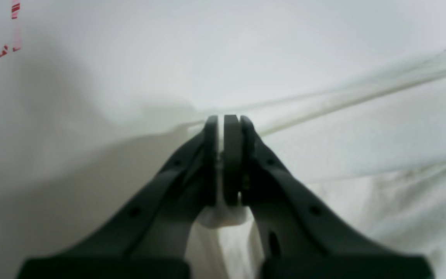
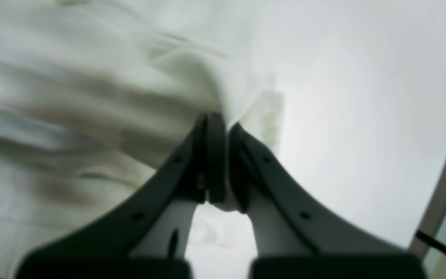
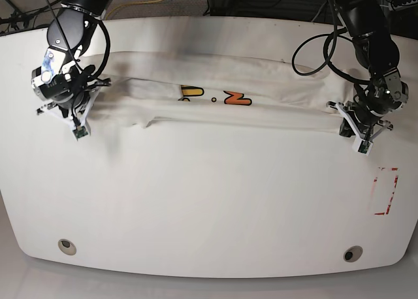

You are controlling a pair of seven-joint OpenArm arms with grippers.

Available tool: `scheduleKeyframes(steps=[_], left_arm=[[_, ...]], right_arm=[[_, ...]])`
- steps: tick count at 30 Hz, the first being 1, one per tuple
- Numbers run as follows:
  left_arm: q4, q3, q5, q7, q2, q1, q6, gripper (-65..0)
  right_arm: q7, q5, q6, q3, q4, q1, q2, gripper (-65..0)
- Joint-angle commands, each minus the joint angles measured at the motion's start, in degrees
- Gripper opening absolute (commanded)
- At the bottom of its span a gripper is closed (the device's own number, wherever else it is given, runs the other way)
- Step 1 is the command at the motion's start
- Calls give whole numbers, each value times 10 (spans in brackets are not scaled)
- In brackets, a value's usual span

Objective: Fold the T-shirt properly
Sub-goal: 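Lift the hem with both grippers and fold it over toward the collar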

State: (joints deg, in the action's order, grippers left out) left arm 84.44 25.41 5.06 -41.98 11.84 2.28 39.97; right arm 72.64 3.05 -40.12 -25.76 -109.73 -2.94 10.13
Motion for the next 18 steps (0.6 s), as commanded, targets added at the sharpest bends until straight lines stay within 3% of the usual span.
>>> scheduleKeyframes(steps=[1, 8, 10, 15, 18], left_arm=[[11, 2, 2, 11, 10, 1, 0, -650], [11, -15, 2, 10, 25, -16, 0, -650], [11, -28, 2, 9, 32, -29, 0, -582], [11, -31, 6, 9, 42, -35, 0, -300], [26, -24, 7, 9, 42, -33, 0, -231]], right_arm=[[-2, -9, 1, -3, -13, -21, 7, -640], [-5, -9, 1, -4, -11, -55, -6, -628], [-4, -9, 1, -4, -14, -63, -7, -556], [-2, -9, 1, -4, -51, -68, -7, -266], [-2, 7, 1, -9, -64, -72, -7, -190]])
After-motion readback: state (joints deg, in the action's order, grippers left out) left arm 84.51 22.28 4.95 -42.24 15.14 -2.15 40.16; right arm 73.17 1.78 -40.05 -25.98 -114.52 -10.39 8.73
